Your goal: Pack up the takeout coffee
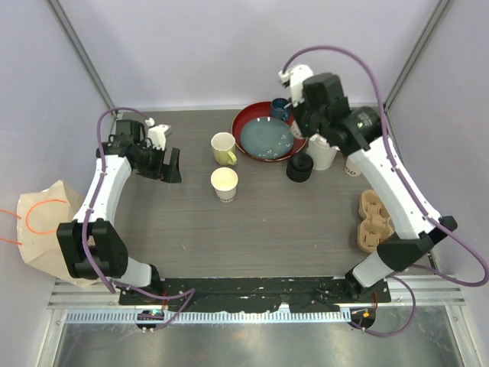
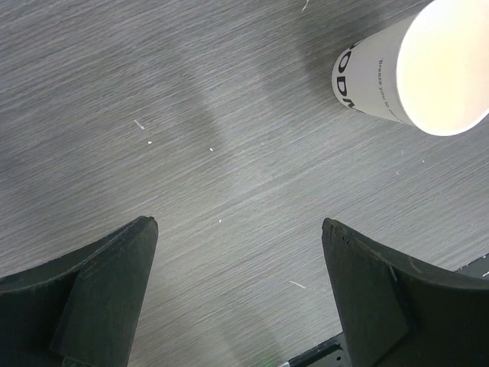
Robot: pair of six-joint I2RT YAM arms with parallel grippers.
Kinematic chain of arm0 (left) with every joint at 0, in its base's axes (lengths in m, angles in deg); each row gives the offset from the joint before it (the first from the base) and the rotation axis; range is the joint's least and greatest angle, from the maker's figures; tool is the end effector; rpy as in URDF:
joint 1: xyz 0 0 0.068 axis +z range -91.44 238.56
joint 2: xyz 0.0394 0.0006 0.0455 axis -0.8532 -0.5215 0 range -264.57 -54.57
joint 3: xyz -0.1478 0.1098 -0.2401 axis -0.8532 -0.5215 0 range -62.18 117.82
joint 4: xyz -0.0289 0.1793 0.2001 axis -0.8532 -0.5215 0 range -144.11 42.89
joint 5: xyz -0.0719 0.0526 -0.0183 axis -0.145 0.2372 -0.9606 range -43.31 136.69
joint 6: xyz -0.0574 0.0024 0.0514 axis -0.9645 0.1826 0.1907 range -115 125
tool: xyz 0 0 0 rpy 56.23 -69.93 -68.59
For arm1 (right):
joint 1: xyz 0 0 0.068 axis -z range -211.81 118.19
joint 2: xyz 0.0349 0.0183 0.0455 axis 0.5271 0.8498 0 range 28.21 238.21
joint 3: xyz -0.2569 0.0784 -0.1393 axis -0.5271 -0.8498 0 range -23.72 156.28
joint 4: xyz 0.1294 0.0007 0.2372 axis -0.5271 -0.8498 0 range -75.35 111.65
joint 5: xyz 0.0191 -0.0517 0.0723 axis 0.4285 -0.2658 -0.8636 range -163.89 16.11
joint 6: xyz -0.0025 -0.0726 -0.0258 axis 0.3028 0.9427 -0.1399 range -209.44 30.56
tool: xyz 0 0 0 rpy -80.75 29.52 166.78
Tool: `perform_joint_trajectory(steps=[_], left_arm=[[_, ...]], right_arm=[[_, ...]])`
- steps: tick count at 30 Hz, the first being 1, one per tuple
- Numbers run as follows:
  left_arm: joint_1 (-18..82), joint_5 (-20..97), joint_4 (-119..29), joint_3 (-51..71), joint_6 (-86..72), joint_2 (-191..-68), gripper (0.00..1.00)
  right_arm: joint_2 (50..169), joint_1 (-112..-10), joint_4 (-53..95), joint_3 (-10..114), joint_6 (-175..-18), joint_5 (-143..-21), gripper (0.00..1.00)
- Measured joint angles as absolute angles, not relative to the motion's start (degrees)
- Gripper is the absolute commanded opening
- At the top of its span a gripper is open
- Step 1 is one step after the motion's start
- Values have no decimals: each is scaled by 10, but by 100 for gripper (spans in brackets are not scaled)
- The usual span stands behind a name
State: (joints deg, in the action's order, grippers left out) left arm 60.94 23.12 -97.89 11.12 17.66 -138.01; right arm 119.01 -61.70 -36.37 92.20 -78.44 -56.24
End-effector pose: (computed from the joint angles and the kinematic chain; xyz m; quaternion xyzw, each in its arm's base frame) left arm 0.3133 -0.0132 0.3032 0.1360 0.9392 -0.1639 0.2695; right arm 0.3077 0.1540 0.4962 -0.2346 0.8389 -0.0555 0.4880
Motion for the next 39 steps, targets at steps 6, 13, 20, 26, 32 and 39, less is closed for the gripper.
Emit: perform_joint_trajectory(steps=[6,13,20,26,32,39], left_arm=[[609,232,-980,111,176,-1381,93],[609,233,-981,111,175,-1381,93],[609,236,-982,111,175,-1381,93],[609,237,-982,111,175,-1381,93],[609,238,-982,111,175,-1384,93],[609,237,-982,111,175,-1391,93]], right_arm=[[1105,-753,-289,726,-728,-636,1],[1181,-817,-242,609,-669,-680,1],[1230,-813,-171,545,-638,-691,1],[1254,-813,-119,537,-632,-696,1],[1266,-813,-108,534,-631,-702,30],[1263,-813,-109,536,-646,-707,77]])
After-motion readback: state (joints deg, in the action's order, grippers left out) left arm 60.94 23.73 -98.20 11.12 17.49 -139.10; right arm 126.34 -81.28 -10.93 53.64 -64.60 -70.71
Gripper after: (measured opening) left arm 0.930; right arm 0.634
